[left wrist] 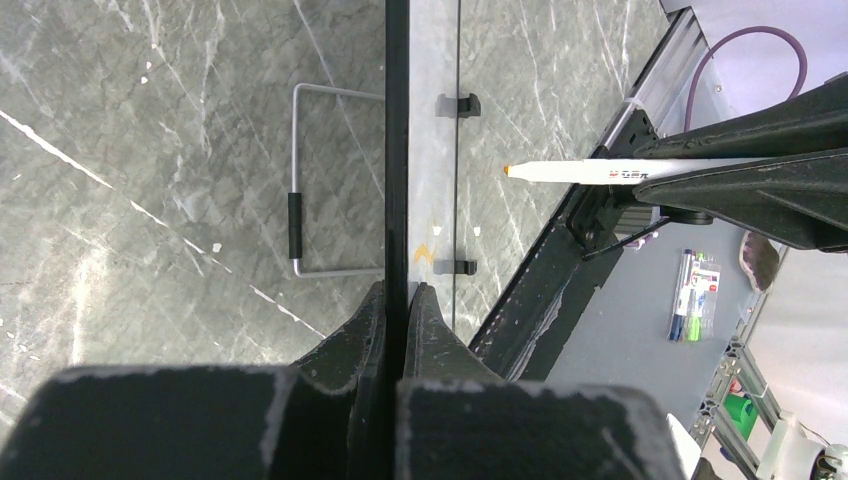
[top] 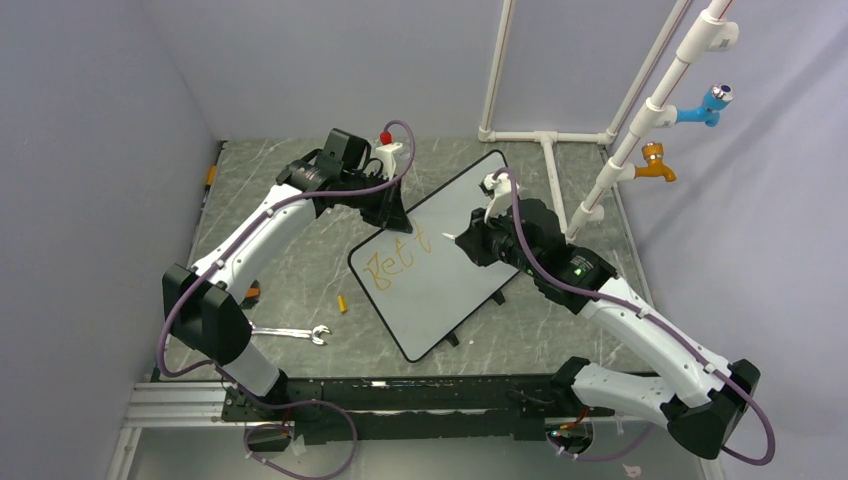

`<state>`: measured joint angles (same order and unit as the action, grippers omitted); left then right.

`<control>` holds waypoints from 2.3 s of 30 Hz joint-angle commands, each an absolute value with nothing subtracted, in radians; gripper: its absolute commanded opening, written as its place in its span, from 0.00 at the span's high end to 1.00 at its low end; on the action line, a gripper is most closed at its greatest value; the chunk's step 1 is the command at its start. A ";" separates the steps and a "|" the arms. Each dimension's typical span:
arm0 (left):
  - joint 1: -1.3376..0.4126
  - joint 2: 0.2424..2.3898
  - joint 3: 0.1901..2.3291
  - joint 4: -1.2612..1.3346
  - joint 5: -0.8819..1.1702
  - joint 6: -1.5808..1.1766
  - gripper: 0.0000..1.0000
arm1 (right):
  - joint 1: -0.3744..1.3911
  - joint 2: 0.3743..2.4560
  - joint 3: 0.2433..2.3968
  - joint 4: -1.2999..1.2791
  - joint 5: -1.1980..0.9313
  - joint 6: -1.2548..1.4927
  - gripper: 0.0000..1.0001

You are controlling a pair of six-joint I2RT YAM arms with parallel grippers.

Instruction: Write a sentence on the whiteboard

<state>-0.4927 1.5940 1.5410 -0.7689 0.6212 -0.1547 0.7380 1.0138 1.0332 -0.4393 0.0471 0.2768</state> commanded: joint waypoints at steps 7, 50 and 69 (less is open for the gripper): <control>-0.484 1.555 1.552 -0.761 0.414 -0.031 1.00 | 0.733 0.969 1.029 -0.410 0.049 0.279 1.00; -0.502 1.531 1.531 -0.753 0.406 -0.026 1.00 | 0.733 0.930 1.003 -0.375 -0.045 0.286 1.00; -0.501 1.533 1.514 -0.745 0.405 -0.019 1.00 | 0.733 1.047 1.012 -0.268 -0.002 0.309 1.00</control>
<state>-0.5140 1.5509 1.5249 -0.7822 0.5930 -0.1436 0.7353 1.0336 0.9707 -0.3416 -0.0227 0.2989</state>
